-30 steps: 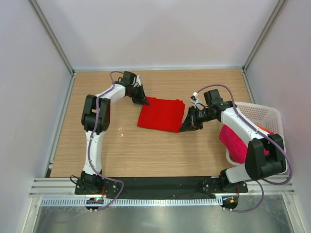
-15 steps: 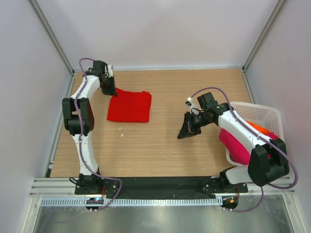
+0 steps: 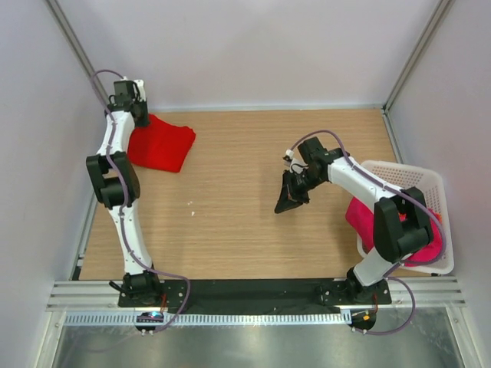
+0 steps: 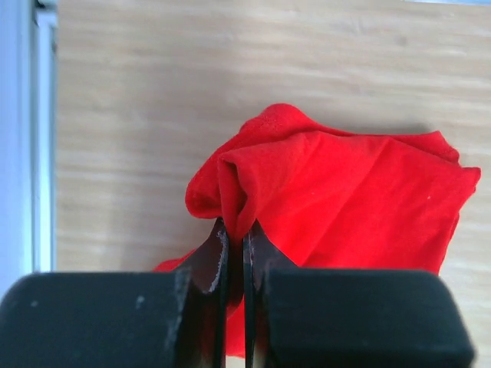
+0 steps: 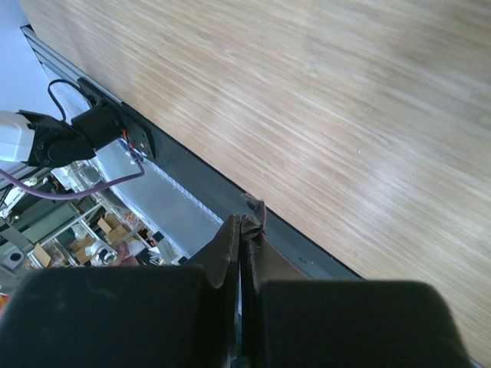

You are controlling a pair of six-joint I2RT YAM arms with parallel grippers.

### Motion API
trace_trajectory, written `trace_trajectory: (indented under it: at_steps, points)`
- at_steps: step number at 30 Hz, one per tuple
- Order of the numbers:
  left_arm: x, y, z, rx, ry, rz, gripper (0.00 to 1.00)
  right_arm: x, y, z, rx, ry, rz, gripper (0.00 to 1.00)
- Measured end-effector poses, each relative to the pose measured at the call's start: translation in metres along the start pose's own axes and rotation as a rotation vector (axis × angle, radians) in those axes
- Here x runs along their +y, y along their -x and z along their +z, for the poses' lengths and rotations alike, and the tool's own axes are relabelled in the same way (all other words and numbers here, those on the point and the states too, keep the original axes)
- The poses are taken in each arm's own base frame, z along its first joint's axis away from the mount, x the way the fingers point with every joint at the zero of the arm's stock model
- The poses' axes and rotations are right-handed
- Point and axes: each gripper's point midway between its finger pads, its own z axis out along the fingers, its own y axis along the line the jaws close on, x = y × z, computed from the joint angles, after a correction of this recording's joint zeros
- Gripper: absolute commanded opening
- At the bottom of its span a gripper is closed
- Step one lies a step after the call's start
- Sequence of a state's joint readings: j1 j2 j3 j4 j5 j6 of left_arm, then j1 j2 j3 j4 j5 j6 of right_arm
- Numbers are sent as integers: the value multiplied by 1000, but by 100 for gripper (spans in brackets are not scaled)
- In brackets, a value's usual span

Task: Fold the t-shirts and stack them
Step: Neatly place the folded tshirt to the corner

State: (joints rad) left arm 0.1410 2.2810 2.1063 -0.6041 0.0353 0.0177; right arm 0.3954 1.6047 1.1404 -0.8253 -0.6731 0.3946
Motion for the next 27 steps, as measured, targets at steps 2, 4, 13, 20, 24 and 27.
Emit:
trace_trajectory:
  at_steps: [2,4,13,20,24,27]
  points:
    - [6,7,13,-23,16,14,0,1,6,1,-6,-3,-2,1]
    - [10,13,26,-47,34,16,0,3,12,1,-13,-2,-3,1]
    - [31,3,69,-70,119,-23,0,2,29,8,-30,-19,35,1]
    - [63,7,78,-126,241,-157,0,1,43,14,-41,-33,59,1]
    - [77,5,94,-154,281,-223,0,2,49,17,-46,-36,69,1]
    - [80,-1,106,-157,287,-242,0,1,51,17,-48,-42,78,1]
